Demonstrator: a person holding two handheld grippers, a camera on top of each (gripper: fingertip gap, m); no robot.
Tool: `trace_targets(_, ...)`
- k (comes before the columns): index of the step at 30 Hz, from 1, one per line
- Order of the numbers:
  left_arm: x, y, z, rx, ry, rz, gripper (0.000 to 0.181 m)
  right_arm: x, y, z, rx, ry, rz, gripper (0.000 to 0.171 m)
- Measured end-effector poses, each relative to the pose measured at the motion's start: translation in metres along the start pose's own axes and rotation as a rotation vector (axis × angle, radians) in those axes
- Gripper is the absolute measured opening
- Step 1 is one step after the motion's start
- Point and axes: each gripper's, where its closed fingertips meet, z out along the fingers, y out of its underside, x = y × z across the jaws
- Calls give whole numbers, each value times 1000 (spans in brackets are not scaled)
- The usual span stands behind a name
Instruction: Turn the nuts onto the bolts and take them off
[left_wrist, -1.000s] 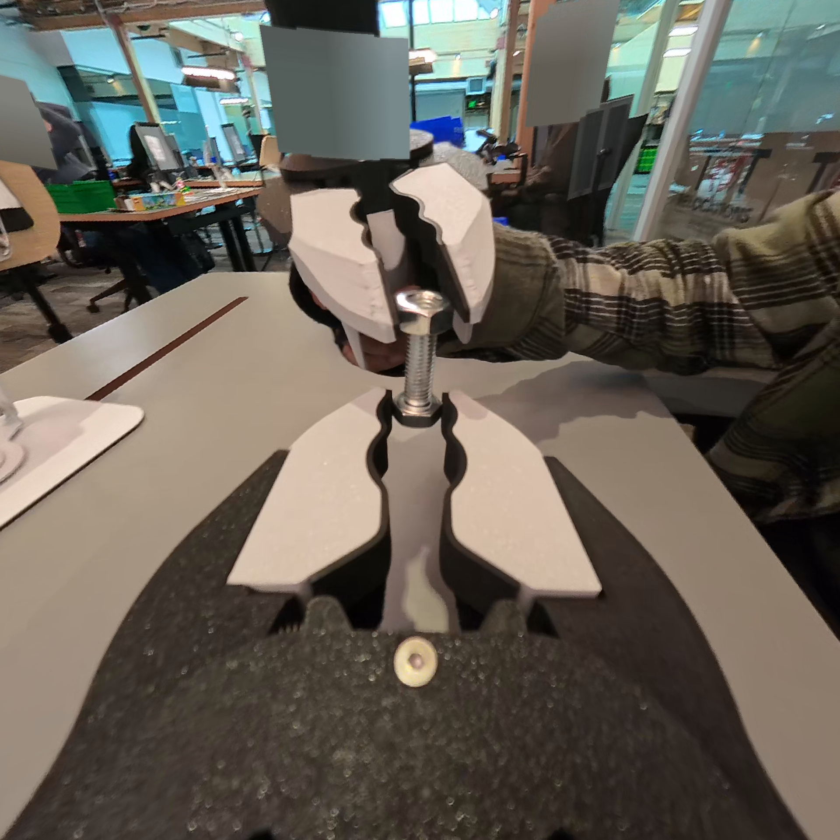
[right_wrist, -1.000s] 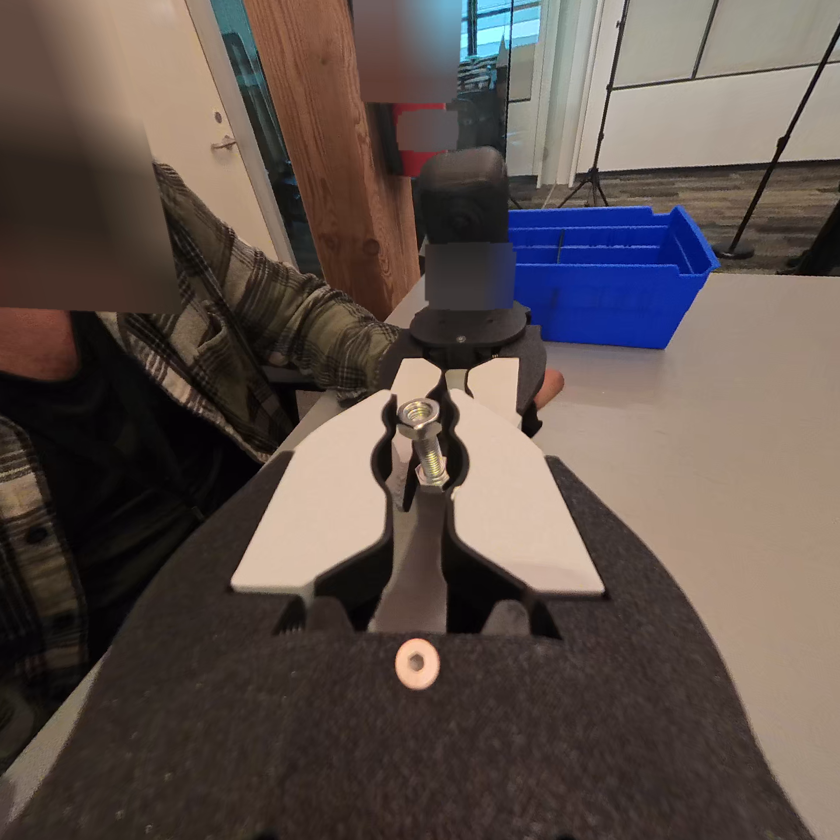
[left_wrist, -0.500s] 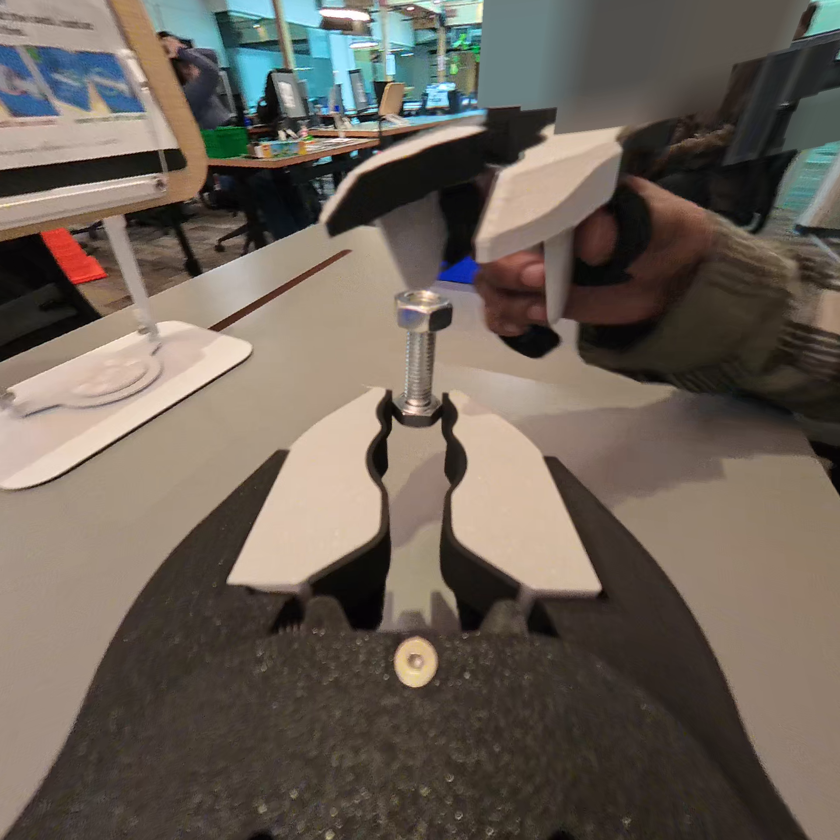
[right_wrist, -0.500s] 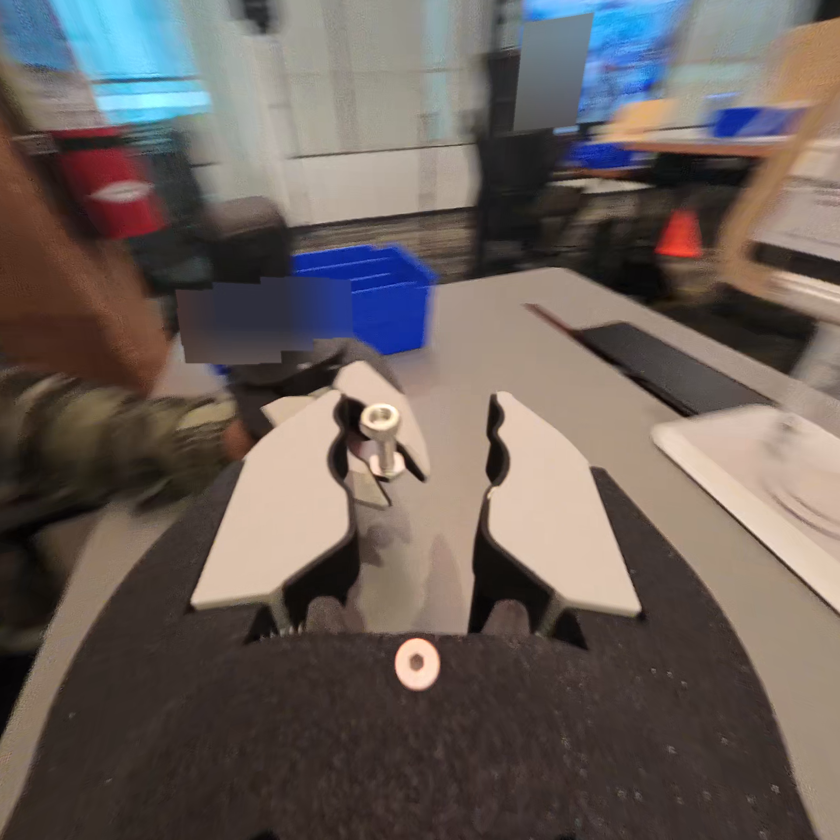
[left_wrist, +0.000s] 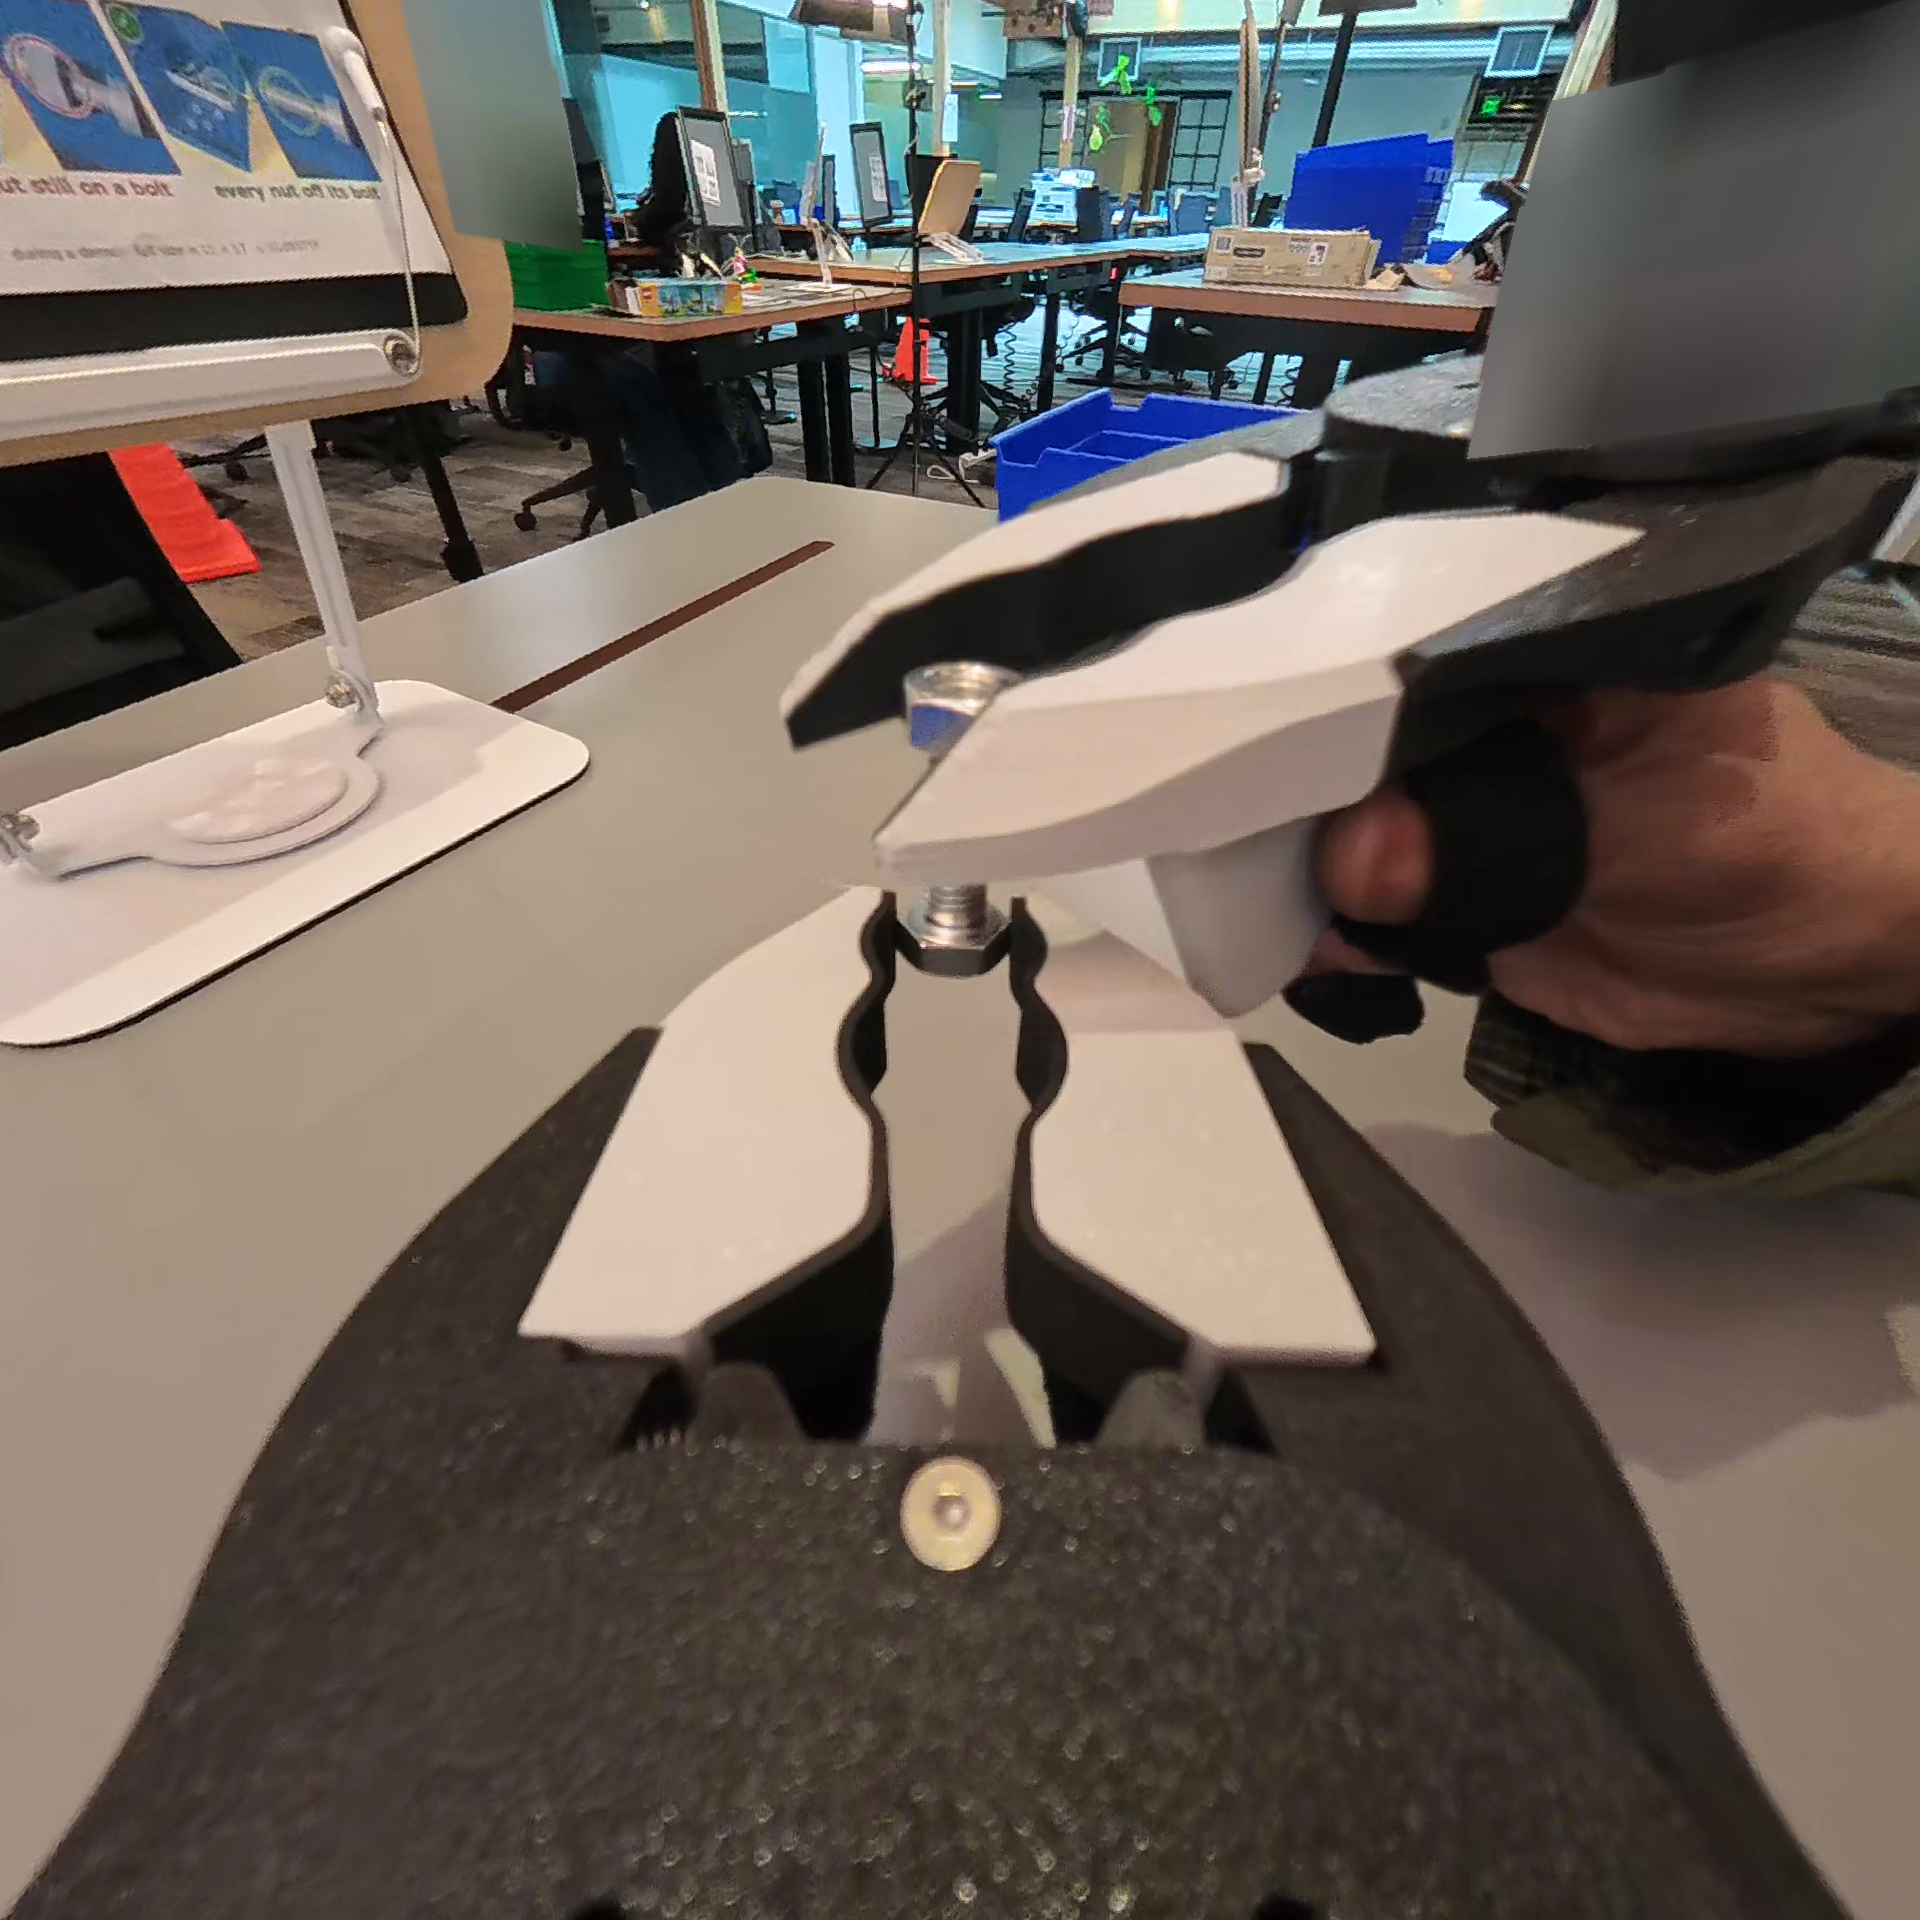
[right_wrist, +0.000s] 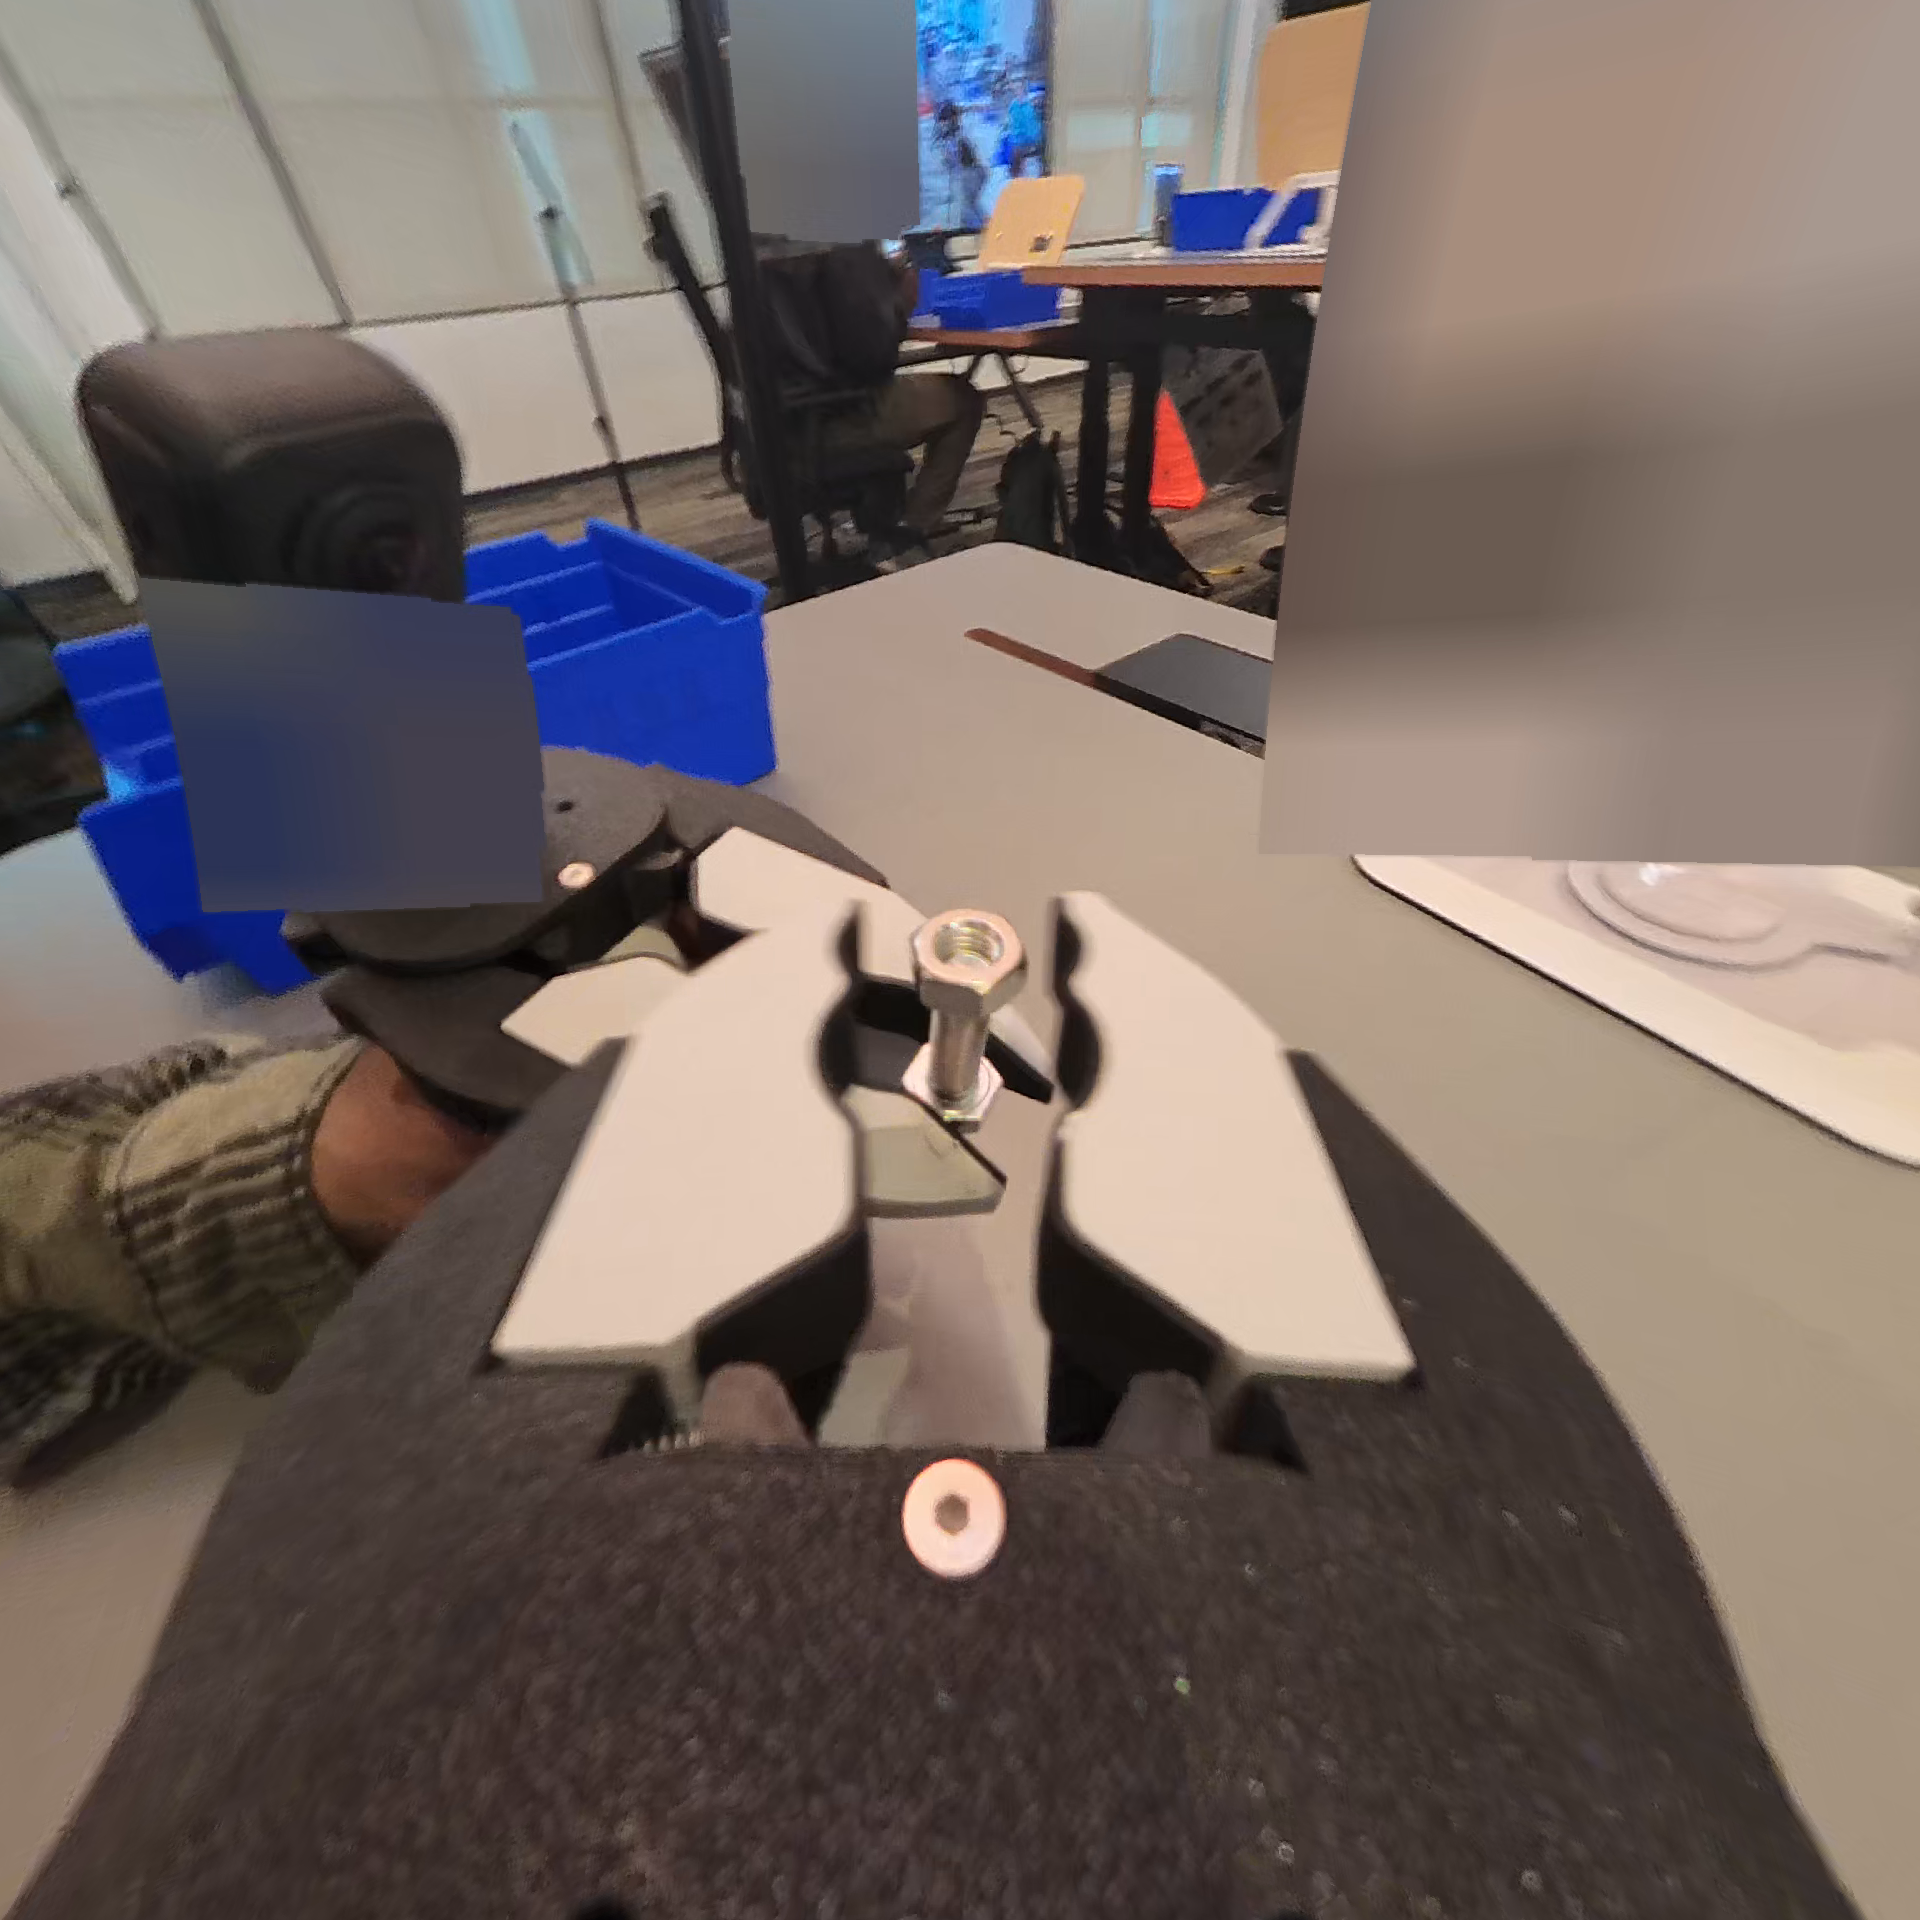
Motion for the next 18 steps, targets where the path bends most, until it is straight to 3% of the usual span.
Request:
trace_targets(2,2,-1,-1,5,10,6,20,-3,-1,0,5,-30,-26,19)
trace_targets(8,10,-9,-4,48,84,15,20,-10,-7,-7,28,-193,-109,19)
trace_targets(18,36,-14,-3,79,245,50,20,-37,-8,-31,92,-782,-71,18)
